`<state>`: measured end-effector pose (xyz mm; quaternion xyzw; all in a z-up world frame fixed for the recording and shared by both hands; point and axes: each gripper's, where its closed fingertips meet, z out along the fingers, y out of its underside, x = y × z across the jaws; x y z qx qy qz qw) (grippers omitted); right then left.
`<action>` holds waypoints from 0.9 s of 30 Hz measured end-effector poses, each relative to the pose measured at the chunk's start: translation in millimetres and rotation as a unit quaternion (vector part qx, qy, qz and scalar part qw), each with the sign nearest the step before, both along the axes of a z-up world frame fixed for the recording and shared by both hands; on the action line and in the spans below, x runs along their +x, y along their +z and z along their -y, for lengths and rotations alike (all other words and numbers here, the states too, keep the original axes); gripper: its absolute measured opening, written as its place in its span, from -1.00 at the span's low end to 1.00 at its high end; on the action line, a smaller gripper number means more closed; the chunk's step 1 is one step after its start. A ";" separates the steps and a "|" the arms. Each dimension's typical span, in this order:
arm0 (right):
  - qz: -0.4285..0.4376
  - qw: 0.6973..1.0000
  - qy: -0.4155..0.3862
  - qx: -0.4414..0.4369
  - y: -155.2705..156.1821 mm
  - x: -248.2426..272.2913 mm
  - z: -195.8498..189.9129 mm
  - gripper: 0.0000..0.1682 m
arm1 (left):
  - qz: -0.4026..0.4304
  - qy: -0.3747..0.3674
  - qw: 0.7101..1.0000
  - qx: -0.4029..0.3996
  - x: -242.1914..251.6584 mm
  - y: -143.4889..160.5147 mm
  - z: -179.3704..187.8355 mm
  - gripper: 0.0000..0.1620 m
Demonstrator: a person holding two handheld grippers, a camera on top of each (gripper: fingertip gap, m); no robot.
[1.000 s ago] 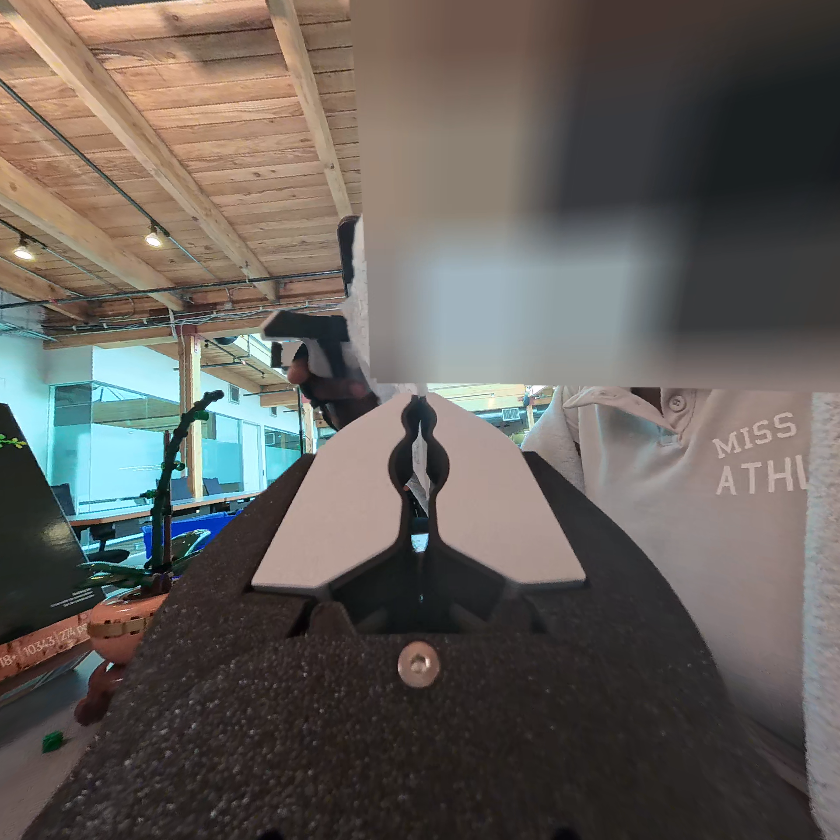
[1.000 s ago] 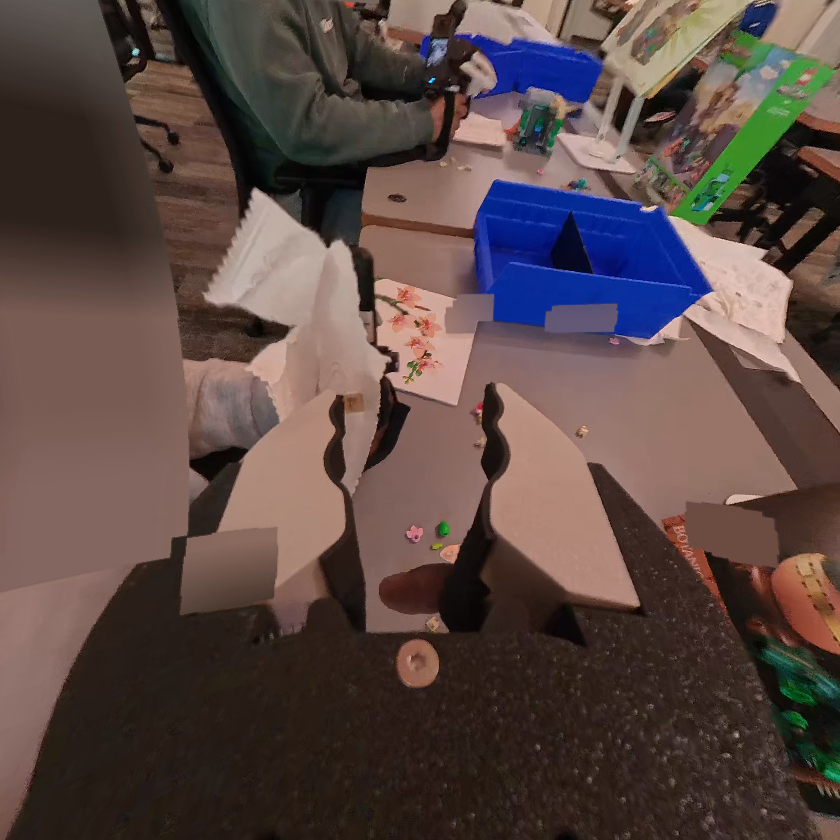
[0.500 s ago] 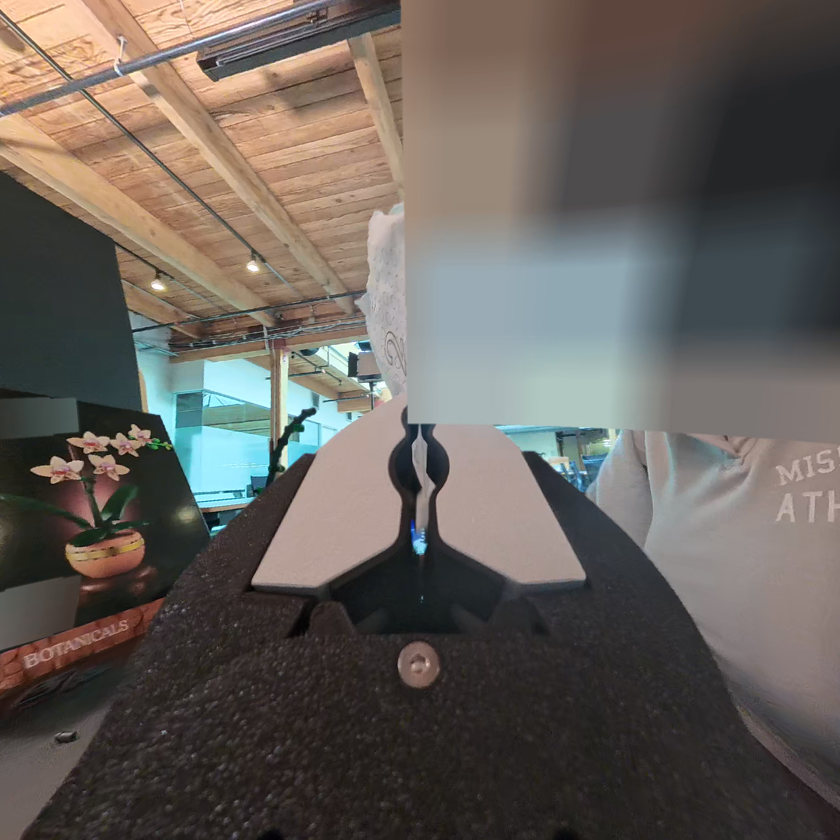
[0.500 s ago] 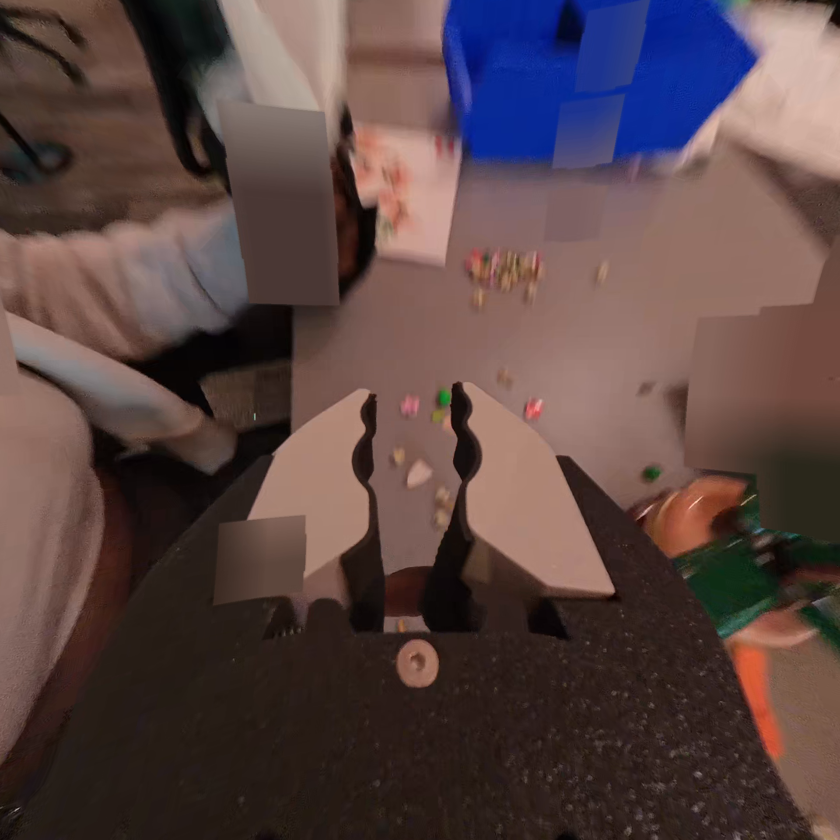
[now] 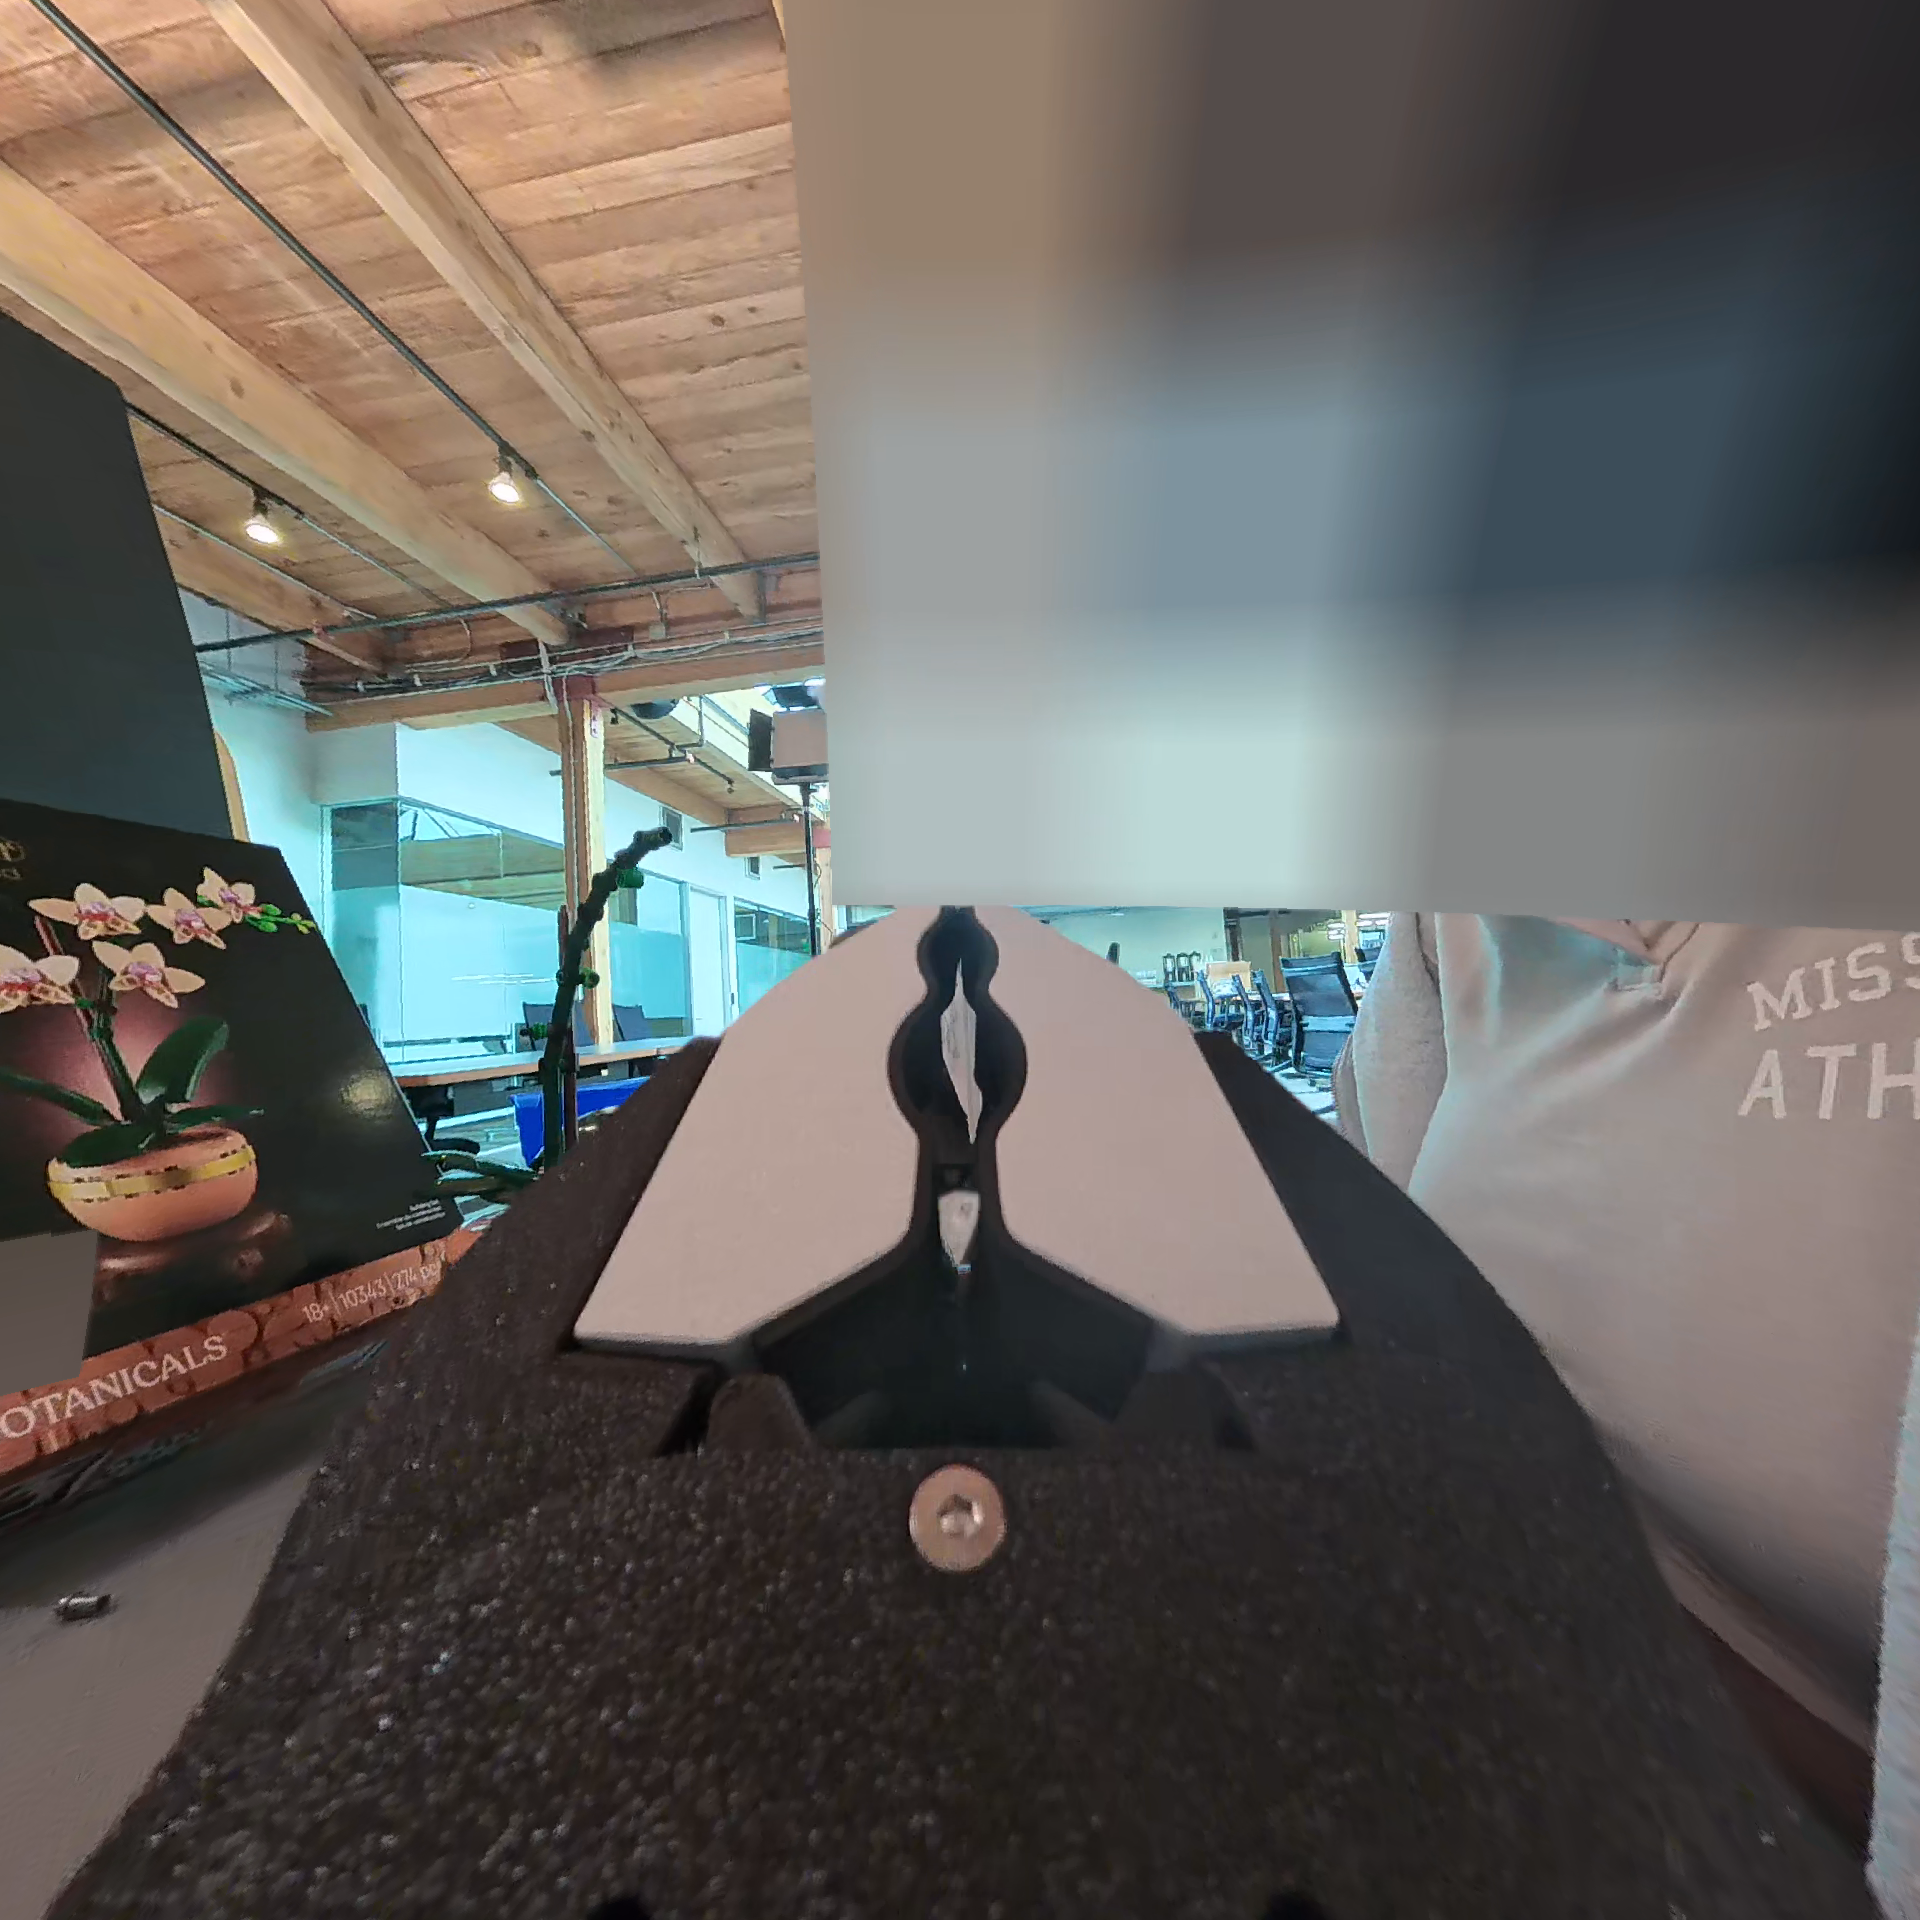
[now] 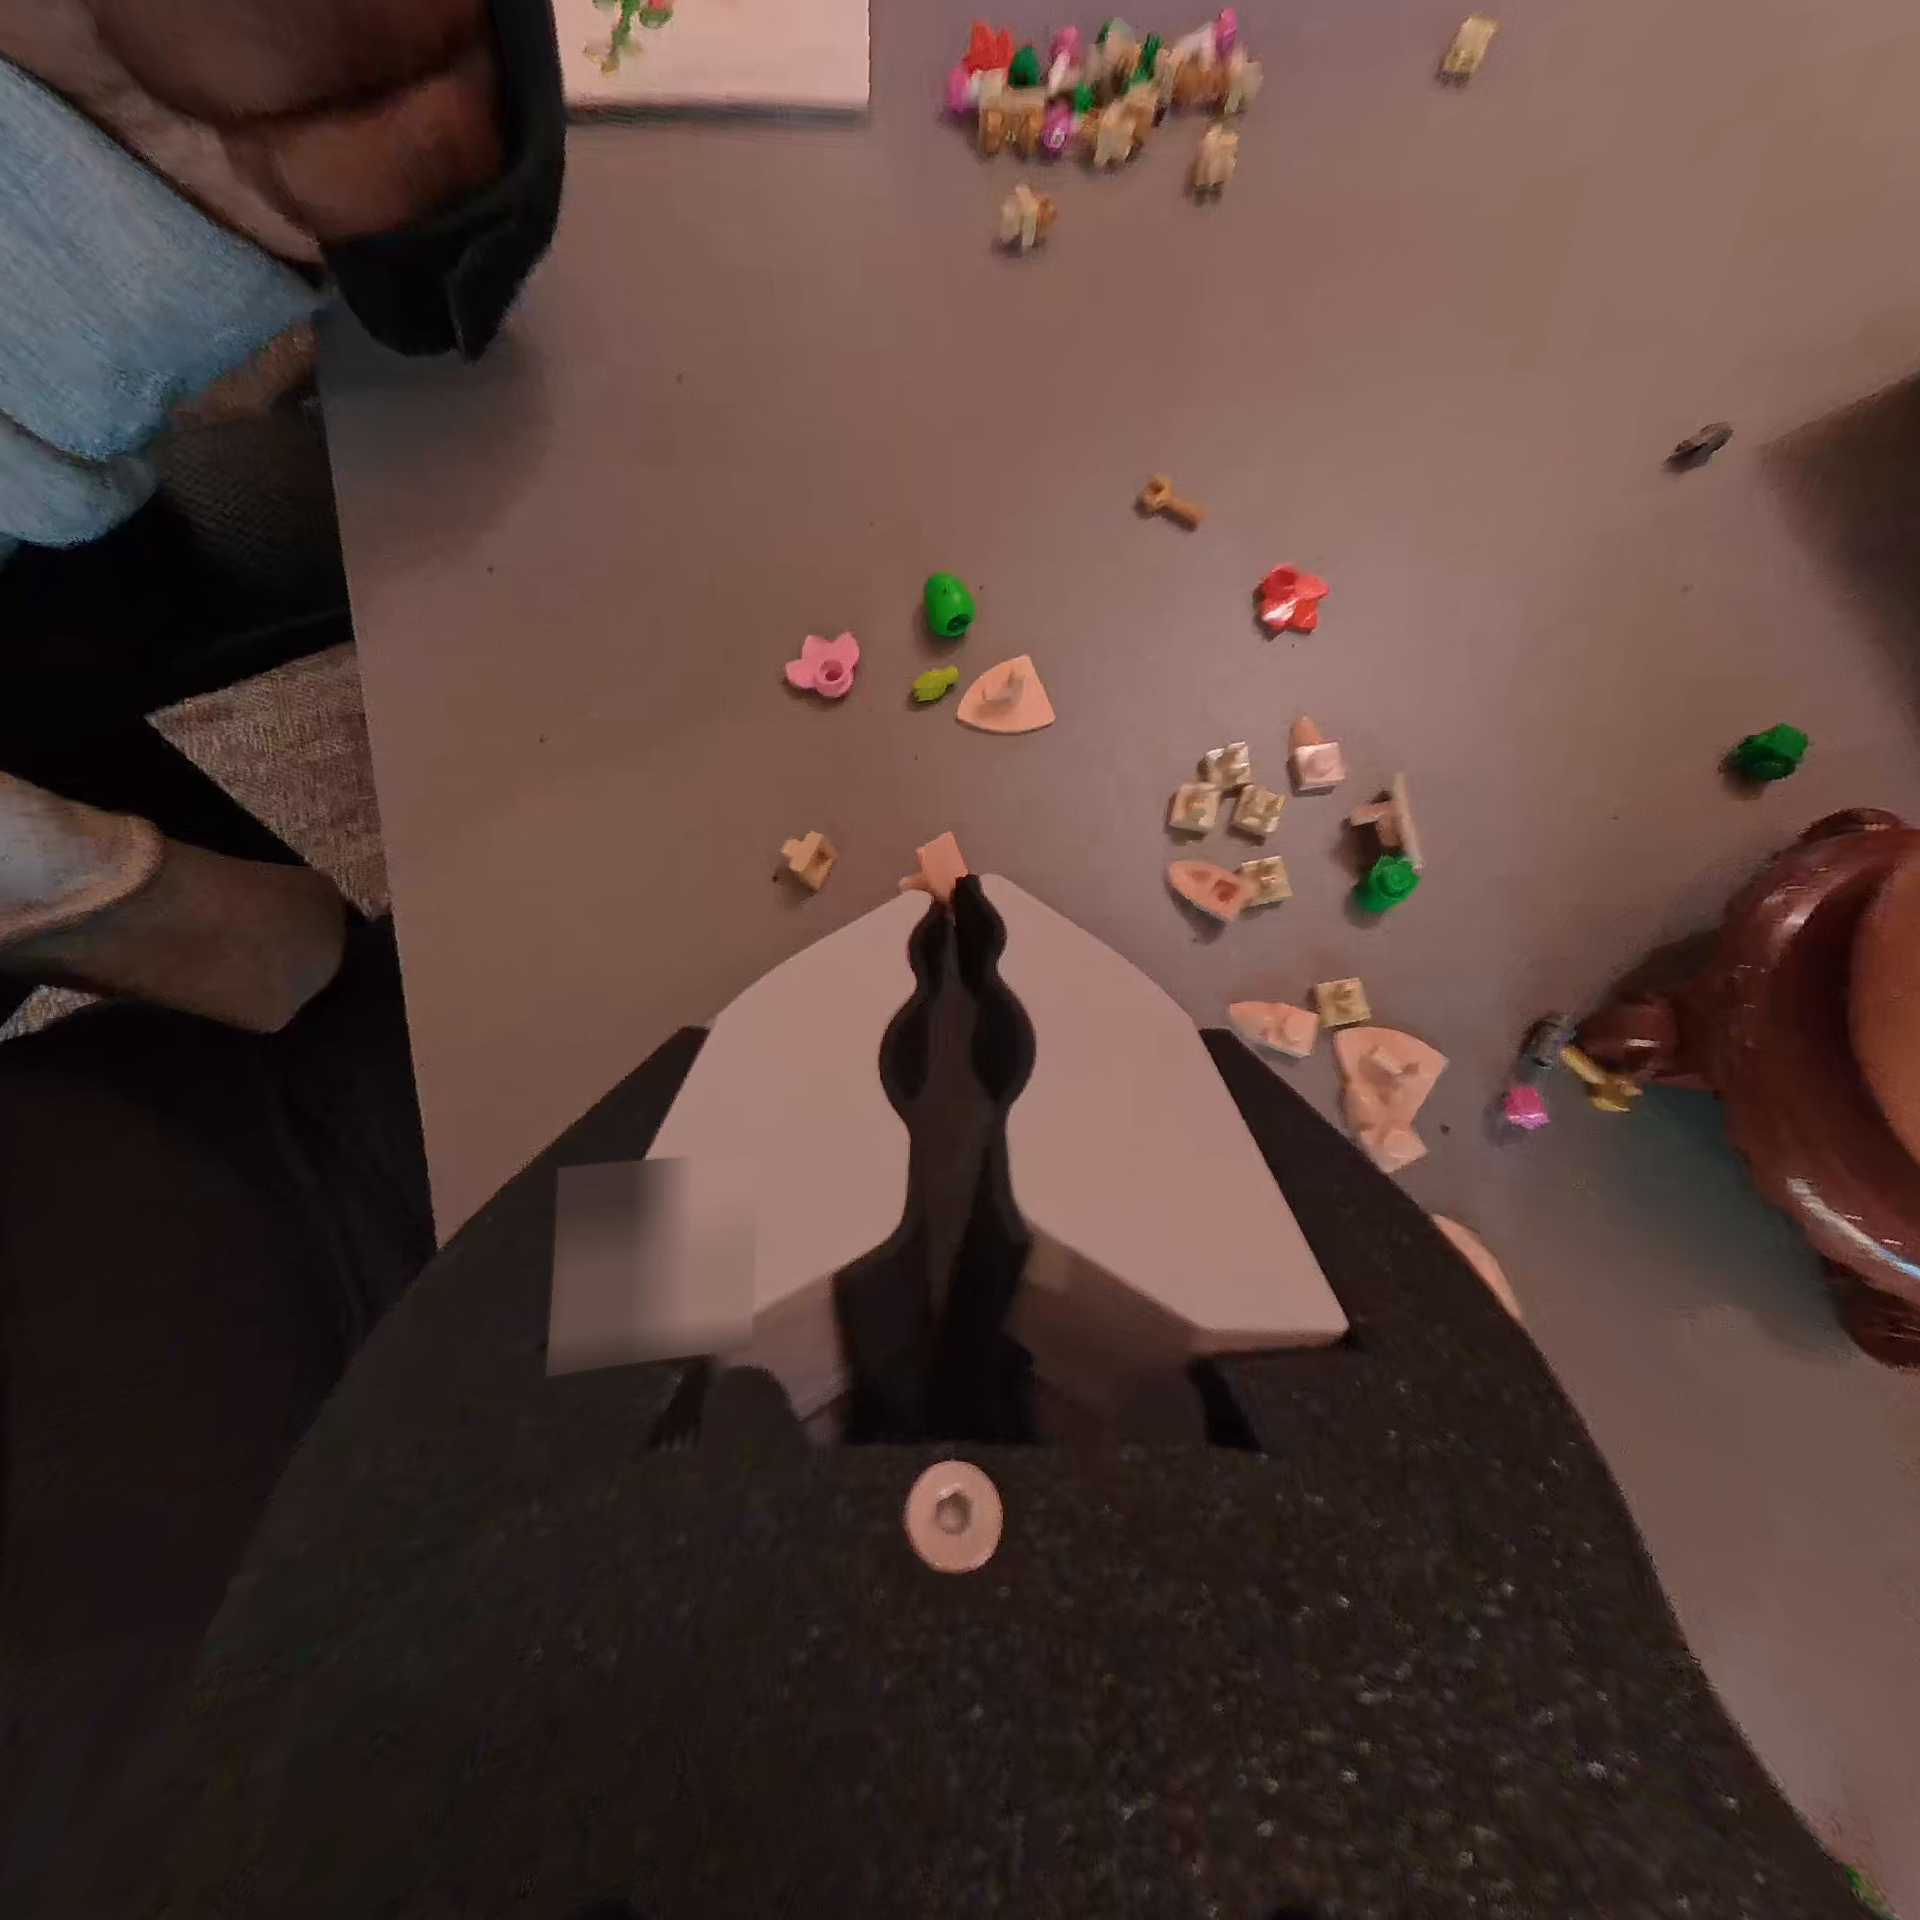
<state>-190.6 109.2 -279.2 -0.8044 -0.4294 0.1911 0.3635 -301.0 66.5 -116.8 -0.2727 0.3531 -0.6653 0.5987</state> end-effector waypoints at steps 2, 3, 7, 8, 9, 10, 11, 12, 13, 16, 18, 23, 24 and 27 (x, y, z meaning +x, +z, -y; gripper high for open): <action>-0.038 0.999 -0.007 0.016 26.2 5.3 -4.2 -0.98 | -0.004 0.000 1.000 -0.001 1.5 -1.7 -0.6 -1.00; -0.071 0.997 -0.006 0.032 48.9 6.4 -5.2 -0.98 | -0.005 0.000 1.000 -0.001 2.0 -2.4 -0.8 -1.00; -0.224 0.965 0.057 0.126 172.0 -6.8 14.7 -0.99 | 0.001 -0.003 1.000 -0.006 3.8 -2.2 -1.1 -1.00; -0.239 0.957 0.080 0.144 193.9 -13.2 22.7 -0.98 | 0.003 -0.004 1.000 -0.007 4.4 -1.7 -1.0 -1.00; -0.244 0.952 0.097 0.160 209.7 -20.6 28.2 -0.97 | 0.006 -0.007 1.000 -0.009 5.1 -1.1 -0.5 -1.00; -0.239 0.949 0.113 0.170 219.1 -29.2 32.0 -0.95 | 0.008 -0.009 1.000 -0.010 6.0 -0.8 0.2 -1.00; -0.227 0.950 0.130 0.169 221.3 -39.1 34.2 -0.94 | 0.009 -0.012 1.000 -0.011 6.7 -0.4 1.9 -1.00; -0.211 0.954 0.139 0.163 218.3 -49.3 34.1 -0.93 | 0.010 -0.015 1.000 -0.011 7.7 0.0 3.2 -1.00; -0.193 0.958 0.147 0.156 213.5 -57.6 33.0 -0.92 | 0.010 -0.019 1.000 -0.011 9.0 0.2 4.4 -1.00; -0.157 0.965 0.149 0.148 203.1 -67.6 28.6 -0.87 | 0.011 -0.025 1.000 -0.010 11.1 0.3 6.3 -1.00; -0.176 0.962 0.143 0.155 210.0 -66.6 27.6 -0.87 | 0.015 -0.026 0.999 -0.010 9.4 1.3 6.3 -1.00; -0.183 0.960 0.141 0.159 212.5 -63.7 26.0 -0.82 | 0.029 -0.028 0.999 -0.015 3.5 3.4 5.3 -1.00; -0.169 0.962 0.141 0.159 208.9 -63.9 24.9 -0.75 | 0.030 -0.029 0.999 -0.014 3.1 3.8 5.4 -1.00; -0.138 0.966 0.119 0.184 206.9 -60.0 17.3 -0.62 | 0.024 -0.034 0.999 -0.010 4.9 2.9 6.5 -1.00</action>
